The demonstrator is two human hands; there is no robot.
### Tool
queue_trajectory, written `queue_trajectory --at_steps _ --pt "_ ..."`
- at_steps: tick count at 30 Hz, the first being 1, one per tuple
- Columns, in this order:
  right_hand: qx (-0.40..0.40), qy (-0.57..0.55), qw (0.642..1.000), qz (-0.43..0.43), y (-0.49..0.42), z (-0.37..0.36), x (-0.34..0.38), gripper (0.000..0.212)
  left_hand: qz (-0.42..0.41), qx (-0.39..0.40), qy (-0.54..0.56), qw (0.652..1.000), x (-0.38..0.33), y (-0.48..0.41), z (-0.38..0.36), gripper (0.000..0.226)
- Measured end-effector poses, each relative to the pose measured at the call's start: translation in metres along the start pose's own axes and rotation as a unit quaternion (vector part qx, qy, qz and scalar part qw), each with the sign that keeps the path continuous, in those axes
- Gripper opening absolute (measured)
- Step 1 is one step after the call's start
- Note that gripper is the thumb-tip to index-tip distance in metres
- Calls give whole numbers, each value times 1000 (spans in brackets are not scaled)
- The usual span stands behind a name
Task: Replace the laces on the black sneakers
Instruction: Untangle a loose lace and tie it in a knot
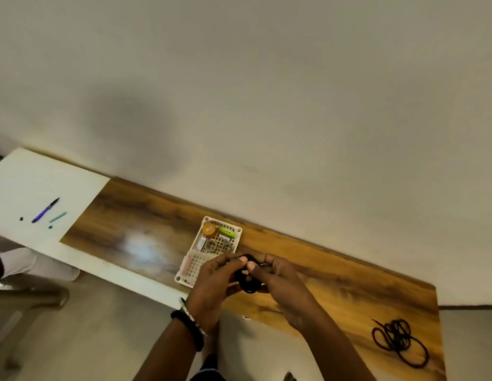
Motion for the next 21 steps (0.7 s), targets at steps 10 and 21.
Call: queue_trajectory --at_steps 10,21 --pt "-59 5 993 -106 -110 -93 -87 31 91 -101 -87 987 49 -140 113 13" --pt "-167 147 961 -162 -232 -165 -215 28 79 -138 -217 963 128 -279 185 10"
Point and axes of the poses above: each hand's wrist, its own y-axis away from the middle knuckle, its own z-axis out of the back of the hand, x = y × z, the point moved 3 cm from there along -y, towards the middle knuckle, and after that the axes turned 7 degrees about -x, right-handed, at the moved point
